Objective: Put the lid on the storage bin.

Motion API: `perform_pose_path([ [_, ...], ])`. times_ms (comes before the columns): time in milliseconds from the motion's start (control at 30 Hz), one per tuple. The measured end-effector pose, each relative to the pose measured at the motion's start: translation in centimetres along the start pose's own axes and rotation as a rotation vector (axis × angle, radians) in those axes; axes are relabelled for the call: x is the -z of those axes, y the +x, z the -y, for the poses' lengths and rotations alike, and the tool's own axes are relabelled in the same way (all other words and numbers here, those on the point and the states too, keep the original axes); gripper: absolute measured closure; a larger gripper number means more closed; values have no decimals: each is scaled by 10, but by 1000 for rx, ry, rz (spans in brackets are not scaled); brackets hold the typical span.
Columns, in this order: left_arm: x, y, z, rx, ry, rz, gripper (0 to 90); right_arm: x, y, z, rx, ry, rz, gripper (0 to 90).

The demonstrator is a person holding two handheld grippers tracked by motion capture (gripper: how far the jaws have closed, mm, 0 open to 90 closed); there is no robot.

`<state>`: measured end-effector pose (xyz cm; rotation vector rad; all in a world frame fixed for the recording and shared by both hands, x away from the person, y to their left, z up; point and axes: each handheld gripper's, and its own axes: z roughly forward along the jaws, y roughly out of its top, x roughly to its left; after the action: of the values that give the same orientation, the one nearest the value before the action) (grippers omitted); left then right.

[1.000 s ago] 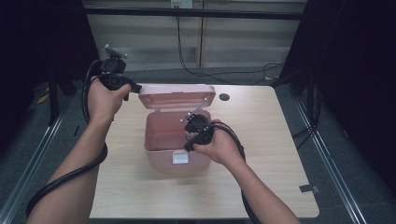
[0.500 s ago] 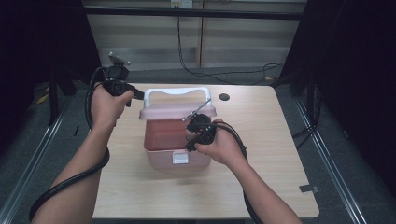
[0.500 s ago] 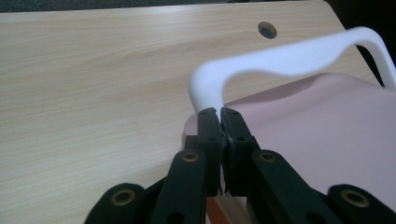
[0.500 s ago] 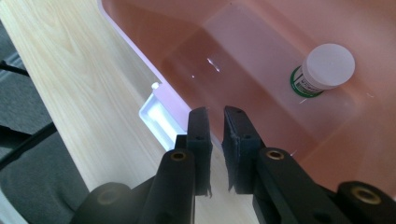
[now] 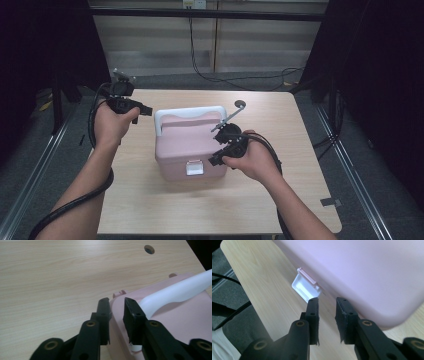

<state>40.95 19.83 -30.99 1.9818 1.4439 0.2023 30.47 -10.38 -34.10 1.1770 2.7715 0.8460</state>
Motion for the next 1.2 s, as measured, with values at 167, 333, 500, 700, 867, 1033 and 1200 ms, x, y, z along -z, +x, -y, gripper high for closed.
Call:
perform_pose_path([
  [167, 0, 9, 7, -3, -25, -11, 537, 4, -5, 9, -10, -11, 3, 646],
  [333, 2, 16, 12, -26, -35, -15, 427, 8, -10, 16, -24, -27, 4, 585],
  [500, 1, 21, 18, -56, -38, -33, 368, 7, -14, 23, -26, -24, 4, 529],
  [700, -1, 27, 24, -57, -39, -29, 316, 11, -16, 31, -20, -27, 3, 464],
  [867, -1, 31, 29, -61, -46, -23, 308, 16, -21, 38, -26, -45, 4, 428],
  [1033, -1, 35, 34, -67, -45, -18, 299, 19, -26, 48, -28, -44, 12, 406],
  [1200, -4, 39, 41, -62, -42, -4, 296, 21, -33, 60, -50, -64, 11, 394],
])
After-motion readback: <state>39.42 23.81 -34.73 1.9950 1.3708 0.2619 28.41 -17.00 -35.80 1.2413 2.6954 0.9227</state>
